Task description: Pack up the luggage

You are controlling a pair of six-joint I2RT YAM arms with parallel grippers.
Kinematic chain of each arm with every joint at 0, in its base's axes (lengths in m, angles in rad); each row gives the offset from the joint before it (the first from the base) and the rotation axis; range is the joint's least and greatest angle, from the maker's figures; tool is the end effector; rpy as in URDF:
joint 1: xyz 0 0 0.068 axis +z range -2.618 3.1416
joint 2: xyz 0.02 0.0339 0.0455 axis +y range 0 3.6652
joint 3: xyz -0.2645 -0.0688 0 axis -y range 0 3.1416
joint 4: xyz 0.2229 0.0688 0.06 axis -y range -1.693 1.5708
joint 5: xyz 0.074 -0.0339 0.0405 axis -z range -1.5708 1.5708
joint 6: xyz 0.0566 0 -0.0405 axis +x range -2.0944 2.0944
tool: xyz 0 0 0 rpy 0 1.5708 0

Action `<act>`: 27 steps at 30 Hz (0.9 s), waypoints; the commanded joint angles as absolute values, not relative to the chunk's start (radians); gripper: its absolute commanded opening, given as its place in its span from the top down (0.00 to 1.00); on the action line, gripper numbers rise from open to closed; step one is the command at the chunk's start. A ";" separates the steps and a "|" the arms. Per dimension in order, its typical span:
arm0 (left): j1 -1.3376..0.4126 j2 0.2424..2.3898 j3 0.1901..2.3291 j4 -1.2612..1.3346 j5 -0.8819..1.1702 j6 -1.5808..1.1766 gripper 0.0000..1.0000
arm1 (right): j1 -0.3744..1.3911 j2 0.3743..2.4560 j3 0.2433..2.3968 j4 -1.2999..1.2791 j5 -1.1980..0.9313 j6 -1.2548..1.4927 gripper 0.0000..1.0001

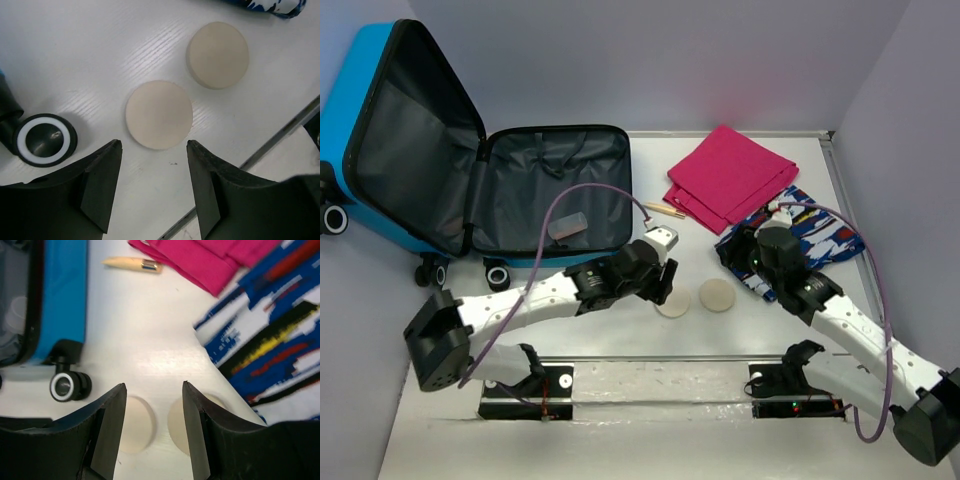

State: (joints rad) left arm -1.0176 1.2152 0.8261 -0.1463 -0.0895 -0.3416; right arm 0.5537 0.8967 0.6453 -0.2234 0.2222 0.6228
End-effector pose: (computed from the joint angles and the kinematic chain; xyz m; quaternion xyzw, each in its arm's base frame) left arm 0.1457 -0.2263 0.2659 0.2670 0.8263 -0.2805 0.4090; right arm 0.1772 0.0949 0.2637 0.0870 0.8458 0.2086 0.4833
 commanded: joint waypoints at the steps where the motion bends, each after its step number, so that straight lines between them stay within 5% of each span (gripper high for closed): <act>1: -1.063 1.382 0.891 -0.088 -0.267 -0.365 0.34 | 0.555 0.752 0.577 -0.308 0.267 0.669 0.45; 16: -1.006 1.716 0.979 0.017 -0.198 -0.288 0.33 | 0.555 0.583 0.505 -0.469 0.195 0.709 0.44; 27: -1.005 1.698 0.900 0.103 -0.097 -0.307 0.94 | 0.555 0.610 0.497 -0.517 0.184 0.741 0.43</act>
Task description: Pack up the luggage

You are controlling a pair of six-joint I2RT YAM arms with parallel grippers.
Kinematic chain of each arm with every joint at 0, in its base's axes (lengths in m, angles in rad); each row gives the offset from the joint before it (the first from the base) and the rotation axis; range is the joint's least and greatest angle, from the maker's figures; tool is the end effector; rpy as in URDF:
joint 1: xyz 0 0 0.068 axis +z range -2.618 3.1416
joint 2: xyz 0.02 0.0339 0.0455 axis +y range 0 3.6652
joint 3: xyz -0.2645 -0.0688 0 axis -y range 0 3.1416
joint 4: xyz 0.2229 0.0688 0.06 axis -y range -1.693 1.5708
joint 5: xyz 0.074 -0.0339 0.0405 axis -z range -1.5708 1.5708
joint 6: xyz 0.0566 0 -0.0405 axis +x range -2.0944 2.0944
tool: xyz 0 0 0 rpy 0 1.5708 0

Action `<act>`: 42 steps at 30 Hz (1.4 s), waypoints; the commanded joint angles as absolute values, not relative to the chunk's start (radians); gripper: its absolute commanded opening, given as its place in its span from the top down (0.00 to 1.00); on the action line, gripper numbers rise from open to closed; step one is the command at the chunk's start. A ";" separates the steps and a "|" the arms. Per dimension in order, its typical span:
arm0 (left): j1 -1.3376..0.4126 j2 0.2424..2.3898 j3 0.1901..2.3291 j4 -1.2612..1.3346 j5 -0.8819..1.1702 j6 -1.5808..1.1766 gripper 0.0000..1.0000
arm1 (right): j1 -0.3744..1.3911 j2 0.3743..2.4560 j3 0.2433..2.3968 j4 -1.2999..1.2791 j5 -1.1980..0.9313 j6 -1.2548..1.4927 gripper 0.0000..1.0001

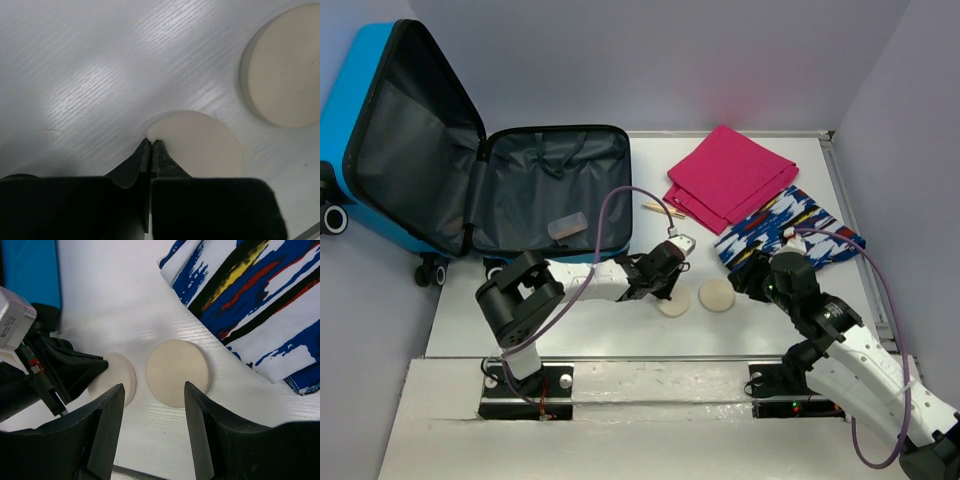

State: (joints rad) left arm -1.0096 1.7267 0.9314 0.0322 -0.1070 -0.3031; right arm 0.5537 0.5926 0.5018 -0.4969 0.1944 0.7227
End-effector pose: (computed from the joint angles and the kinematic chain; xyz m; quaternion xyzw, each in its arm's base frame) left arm 0.1936 -0.2966 0.1676 0.2979 0.8688 -0.2005 0.3409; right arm 0.1213 0.0621 0.2289 0.1197 0.8704 0.2111 0.4283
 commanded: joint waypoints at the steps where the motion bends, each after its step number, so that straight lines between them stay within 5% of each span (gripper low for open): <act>1: -1.005 1.689 0.896 0.107 -0.097 -0.310 0.94 | 0.555 0.623 0.499 -0.517 0.180 0.741 0.43; 11: -0.899 1.390 0.988 0.063 -0.109 -0.367 0.94 | 0.566 0.822 0.488 -0.416 0.133 0.715 0.35; 26: -0.419 1.074 0.928 0.027 -0.399 -0.523 0.90 | 0.566 0.982 0.393 -0.293 0.121 0.818 0.35; 29: -0.371 1.089 0.916 0.049 -0.402 -0.528 0.65 | 0.566 0.988 0.393 -0.281 0.120 0.822 0.40; 30: -0.356 1.115 0.926 0.043 -0.382 -0.528 0.31 | 0.566 0.988 0.391 -0.275 0.121 0.827 0.41; 31: -0.356 1.115 0.927 0.044 -0.370 -0.529 0.31 | 0.566 0.988 0.390 -0.273 0.123 0.827 0.43; 33: -0.350 1.111 0.916 0.054 -0.348 -0.531 0.13 | 0.566 1.009 0.382 -0.256 0.111 0.828 0.48; 36: -0.350 1.072 0.899 0.071 -0.263 -0.537 0.02 | 0.566 1.037 0.390 -0.238 0.097 0.824 0.58; 40: -0.351 0.990 0.868 0.075 -0.114 -0.519 0.01 | 0.566 1.055 0.396 -0.229 0.109 0.818 0.73; 42: -0.351 0.933 0.859 0.061 -0.065 -0.485 0.01 | 0.566 1.065 0.403 -0.226 0.110 0.815 0.89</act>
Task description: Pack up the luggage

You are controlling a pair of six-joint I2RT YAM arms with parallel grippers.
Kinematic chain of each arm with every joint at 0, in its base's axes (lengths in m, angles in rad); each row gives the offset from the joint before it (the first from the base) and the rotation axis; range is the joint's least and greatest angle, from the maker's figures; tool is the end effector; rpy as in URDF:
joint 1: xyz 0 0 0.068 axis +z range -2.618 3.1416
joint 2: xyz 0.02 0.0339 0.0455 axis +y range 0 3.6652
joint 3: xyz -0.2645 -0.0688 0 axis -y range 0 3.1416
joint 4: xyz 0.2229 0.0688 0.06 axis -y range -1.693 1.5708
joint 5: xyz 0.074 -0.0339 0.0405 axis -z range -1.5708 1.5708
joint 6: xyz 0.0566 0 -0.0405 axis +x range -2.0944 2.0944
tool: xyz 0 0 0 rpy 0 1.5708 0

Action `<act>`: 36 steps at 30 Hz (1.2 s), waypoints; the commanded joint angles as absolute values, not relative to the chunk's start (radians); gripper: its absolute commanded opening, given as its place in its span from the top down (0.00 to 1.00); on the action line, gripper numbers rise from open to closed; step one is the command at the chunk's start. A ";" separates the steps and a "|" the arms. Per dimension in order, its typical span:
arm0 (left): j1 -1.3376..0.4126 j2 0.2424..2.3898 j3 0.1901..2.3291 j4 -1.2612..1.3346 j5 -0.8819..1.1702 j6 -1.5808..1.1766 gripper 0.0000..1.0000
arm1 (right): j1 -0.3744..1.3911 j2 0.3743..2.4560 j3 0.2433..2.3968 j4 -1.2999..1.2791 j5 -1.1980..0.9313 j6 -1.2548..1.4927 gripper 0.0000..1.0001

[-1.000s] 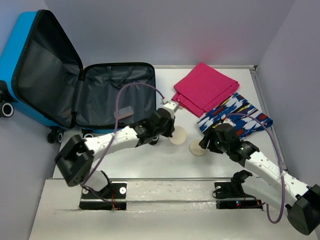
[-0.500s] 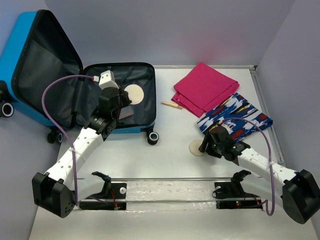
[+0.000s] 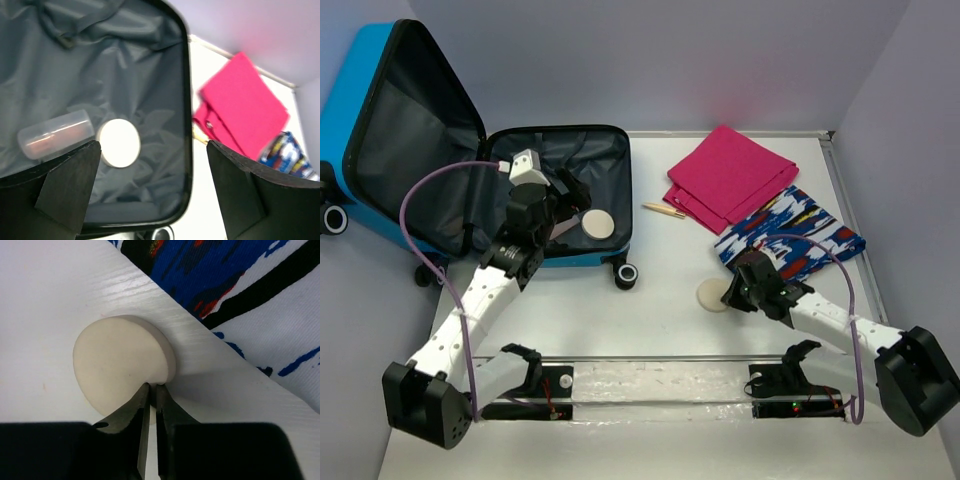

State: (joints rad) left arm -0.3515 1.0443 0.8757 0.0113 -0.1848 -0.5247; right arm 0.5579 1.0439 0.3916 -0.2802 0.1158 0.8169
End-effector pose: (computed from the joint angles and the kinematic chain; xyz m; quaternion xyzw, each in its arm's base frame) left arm 0.2335 -0.0746 0.3436 -0.1252 0.7492 -0.2108 0.6153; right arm 0.1546 0.0888 0.1499 0.1404 0.9376 0.1563 0.2770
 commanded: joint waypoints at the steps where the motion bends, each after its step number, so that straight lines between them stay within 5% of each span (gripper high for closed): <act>1: -0.353 0.916 0.861 0.036 -0.023 -0.470 0.01 | 0.566 1.065 0.403 -0.221 0.109 0.815 0.93; 11: -0.353 0.747 0.802 -0.109 0.072 -0.244 0.01 | 0.624 0.914 0.586 -0.221 0.057 0.709 0.93; 24: -0.351 0.601 0.762 -0.100 -0.054 -0.235 0.01 | 0.796 1.582 1.333 -0.058 0.009 0.578 0.92; 25: -0.351 0.600 0.762 -0.101 -0.060 -0.236 0.01 | 0.796 1.629 1.389 -0.070 -0.036 0.574 0.70; 27: -0.351 0.595 0.762 -0.103 -0.067 -0.238 0.01 | 0.796 1.740 1.527 -0.083 -0.121 0.528 0.47; 28: -0.351 0.592 0.762 -0.107 -0.075 -0.236 0.01 | 0.796 1.762 1.567 -0.128 -0.121 0.499 0.27; 29: -0.351 0.588 0.762 -0.109 -0.078 -0.236 0.01 | 0.796 1.776 1.598 -0.153 -0.104 0.473 0.23; 33: -0.351 0.575 0.761 -0.103 -0.049 -0.238 0.01 | 0.729 1.740 1.586 -0.173 -0.170 0.381 0.21; 36: -0.351 0.578 0.762 -0.098 -0.026 -0.238 0.01 | 0.632 1.710 1.528 -0.192 -0.213 0.325 0.42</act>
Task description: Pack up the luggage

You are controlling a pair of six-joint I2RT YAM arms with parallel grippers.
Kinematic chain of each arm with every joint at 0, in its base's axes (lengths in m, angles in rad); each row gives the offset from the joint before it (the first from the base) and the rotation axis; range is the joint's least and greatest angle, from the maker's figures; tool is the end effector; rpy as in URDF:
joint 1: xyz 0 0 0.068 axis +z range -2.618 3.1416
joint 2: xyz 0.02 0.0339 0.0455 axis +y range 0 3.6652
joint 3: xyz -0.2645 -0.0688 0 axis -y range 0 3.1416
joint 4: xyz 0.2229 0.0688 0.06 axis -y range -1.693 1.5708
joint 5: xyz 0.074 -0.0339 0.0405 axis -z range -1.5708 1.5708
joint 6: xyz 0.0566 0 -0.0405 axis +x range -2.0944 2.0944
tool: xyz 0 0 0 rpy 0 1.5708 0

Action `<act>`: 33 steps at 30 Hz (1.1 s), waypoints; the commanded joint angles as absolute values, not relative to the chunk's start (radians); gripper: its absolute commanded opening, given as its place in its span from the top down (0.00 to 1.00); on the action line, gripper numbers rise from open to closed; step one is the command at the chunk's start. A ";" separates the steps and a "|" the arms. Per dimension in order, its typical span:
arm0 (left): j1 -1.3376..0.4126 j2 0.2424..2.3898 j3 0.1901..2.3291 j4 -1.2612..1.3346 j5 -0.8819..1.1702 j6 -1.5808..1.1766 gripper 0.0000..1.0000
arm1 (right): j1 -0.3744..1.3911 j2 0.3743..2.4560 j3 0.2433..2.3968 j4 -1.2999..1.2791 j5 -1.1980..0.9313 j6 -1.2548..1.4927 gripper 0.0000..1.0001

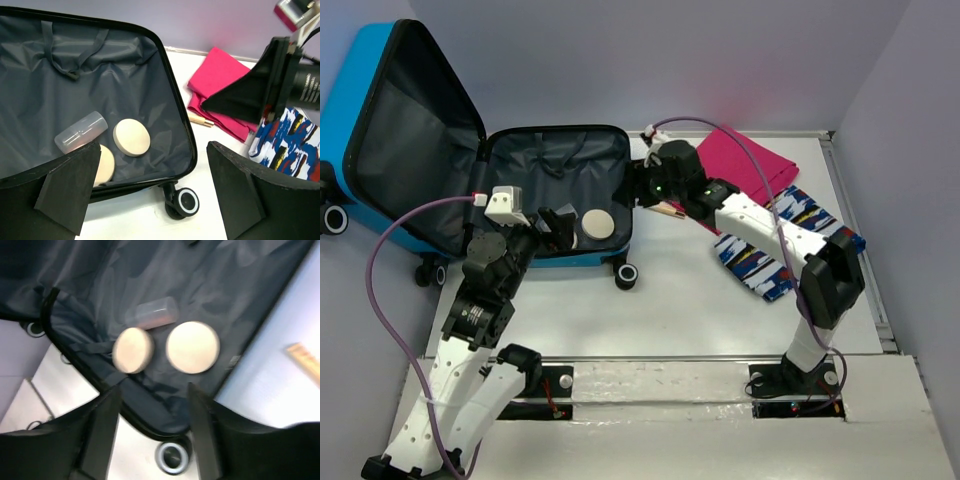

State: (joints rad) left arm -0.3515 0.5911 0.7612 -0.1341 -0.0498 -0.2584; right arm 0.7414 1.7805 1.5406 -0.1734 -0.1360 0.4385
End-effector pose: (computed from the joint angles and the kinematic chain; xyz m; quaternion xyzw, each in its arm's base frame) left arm 0.1327 -0.0457 0.3625 0.0144 0.6941 -0.1995 0.6915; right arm 0.3082 0.2926 0.3253 -0.1628 0.8200 0.3509 0.4218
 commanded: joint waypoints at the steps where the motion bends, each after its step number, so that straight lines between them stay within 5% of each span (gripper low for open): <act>1: -0.351 0.581 0.762 -0.098 -0.015 -0.238 0.01 | 0.579 1.724 1.510 -0.216 -0.212 0.281 0.61; 3: -0.351 0.583 0.762 -0.098 -0.009 -0.239 0.01 | 0.526 1.755 1.500 -0.244 -0.222 0.220 0.80; 5: -0.351 0.584 0.762 -0.097 -0.008 -0.236 0.01 | 0.480 1.791 1.486 -0.250 -0.233 0.175 0.81; 13: -0.351 0.597 0.762 -0.095 -0.005 -0.235 0.01 | 0.460 1.973 1.614 -0.376 -0.232 -0.089 0.52; 33: -0.348 0.620 0.765 -0.095 0.032 -0.232 0.01 | 0.472 2.226 1.798 -0.518 -0.248 -0.186 0.48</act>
State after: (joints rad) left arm -0.3515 0.6254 0.7612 -0.1333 0.0185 -0.2508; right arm 0.4492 2.1956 1.7634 -0.4816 -0.2207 -0.1764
